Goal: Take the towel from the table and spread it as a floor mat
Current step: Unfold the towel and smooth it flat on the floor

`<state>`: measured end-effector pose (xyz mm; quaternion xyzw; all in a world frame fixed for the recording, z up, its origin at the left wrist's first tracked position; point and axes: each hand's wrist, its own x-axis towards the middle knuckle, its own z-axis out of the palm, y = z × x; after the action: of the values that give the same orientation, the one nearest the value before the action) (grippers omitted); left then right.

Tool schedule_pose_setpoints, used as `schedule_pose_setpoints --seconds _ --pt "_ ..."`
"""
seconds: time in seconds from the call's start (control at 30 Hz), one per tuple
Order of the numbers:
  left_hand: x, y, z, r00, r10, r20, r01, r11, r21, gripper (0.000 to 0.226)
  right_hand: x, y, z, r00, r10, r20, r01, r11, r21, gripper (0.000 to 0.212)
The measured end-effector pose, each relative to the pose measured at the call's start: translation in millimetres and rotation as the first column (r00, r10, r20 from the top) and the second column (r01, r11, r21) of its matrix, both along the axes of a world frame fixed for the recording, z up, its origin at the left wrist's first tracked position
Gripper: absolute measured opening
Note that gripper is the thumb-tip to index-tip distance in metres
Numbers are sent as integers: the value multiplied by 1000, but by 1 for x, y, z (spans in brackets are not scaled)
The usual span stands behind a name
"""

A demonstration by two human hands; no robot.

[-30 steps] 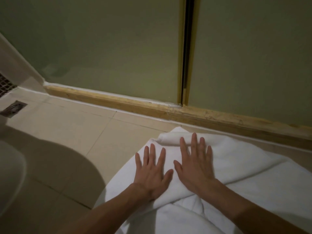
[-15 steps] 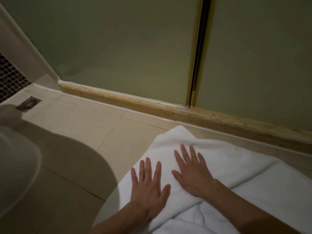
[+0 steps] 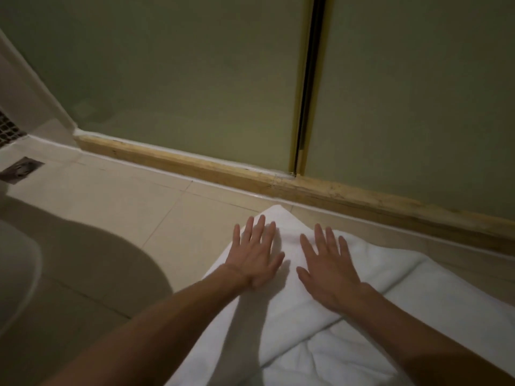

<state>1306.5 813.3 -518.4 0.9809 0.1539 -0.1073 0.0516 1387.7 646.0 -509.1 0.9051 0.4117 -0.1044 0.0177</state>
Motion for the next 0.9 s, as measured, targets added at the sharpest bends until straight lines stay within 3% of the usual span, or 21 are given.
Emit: schedule_pose_setpoints --seconds 0.13,0.3,0.53,0.9 --pt "41 2 3 994 -102 -46 98 992 -82 72 -6 -14 -15 992 -76 -97 71 996 -58 70" --pt "53 5 -10 968 -236 -88 229 970 -85 66 -9 -19 -25 994 -52 -99 46 997 -57 73" --pt "41 13 -31 994 -111 1 111 993 -35 69 11 -12 -23 988 48 -148 -56 997 -49 73" --pt "46 23 -28 999 -29 -46 27 999 -36 71 26 4 -32 985 88 -150 -90 996 -12 74"
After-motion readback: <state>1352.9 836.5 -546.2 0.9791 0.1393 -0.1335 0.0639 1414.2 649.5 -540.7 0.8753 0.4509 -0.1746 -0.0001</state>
